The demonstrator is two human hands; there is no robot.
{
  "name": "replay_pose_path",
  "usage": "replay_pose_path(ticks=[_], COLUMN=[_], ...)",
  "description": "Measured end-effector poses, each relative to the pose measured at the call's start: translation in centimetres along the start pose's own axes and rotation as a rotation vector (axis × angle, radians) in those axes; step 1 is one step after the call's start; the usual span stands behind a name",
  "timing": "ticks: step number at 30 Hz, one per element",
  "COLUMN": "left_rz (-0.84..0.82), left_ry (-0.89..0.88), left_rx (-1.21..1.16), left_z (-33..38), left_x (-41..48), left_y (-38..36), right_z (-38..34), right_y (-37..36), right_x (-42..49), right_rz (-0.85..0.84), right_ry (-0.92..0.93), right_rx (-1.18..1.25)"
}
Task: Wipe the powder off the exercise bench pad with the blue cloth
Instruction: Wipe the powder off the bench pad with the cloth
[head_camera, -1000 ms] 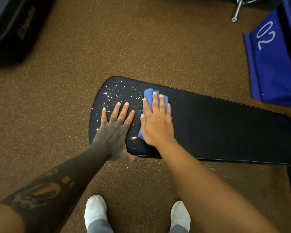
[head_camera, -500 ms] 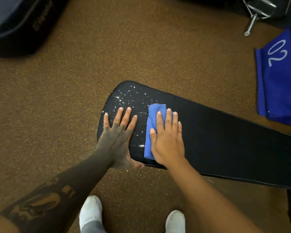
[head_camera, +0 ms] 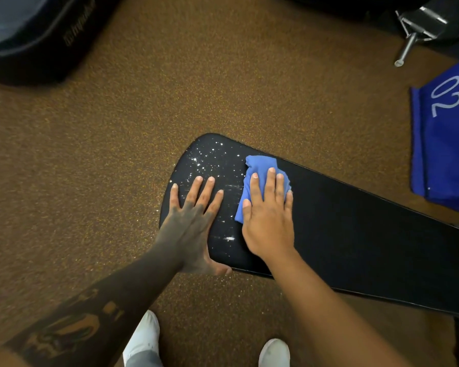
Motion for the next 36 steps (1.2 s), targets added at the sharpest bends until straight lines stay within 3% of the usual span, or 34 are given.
replay_pose_path(ticks=[9, 13, 16, 23, 28, 32, 36], left_rz=[-0.022, 0.0, 0.031, 0.06, 0.097, 0.096, 0.083], left_ry=[-0.007, -0.036, -0.037, 0.008, 0.096, 0.097, 0.1], left_rx=[0.032, 0.021, -0.016, -0.039, -0.145, -0.146, -0.143], left_z=[0.2, 0.1, -0.1, -0.6, -1.4, -1.9, -2.0], left_x=[-0.4, -0.5, -0.5, -0.2, 0.0, 0.3, 0.2], left_y=[0.5, 0.8, 0.7, 0.2, 0.5, 0.5, 0.4], right_z=[-1.2, -0.8, -0.8, -0.6, -0.5, -1.3, -1.6], right_y=[0.4, 2.3, 0.9, 1.1, 0.9, 1.0, 0.7], right_x=[-3.6, -2.2, -0.4, 4.7, 2.4, 2.9, 1.1], right_rz=[-0.155, -0.029, -0.111, -0.024, -0.05, -0.035, -0.102], right_ry=[0.048, 0.019, 0.03, -0.083, 0.06, -0.056, 0.104], right_rx=[0.088, 0.054, 0.042, 0.061, 0.047, 0.067, 0.028])
Point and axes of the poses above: each hand's wrist, its own x-axis towards the middle knuckle, its own y-axis out of the back of the hand, z = x × y, the point moved 6 cm from there along x, towards the middle knuckle, and after that the axes turned 6 degrees about y, right-handed, at the moved point
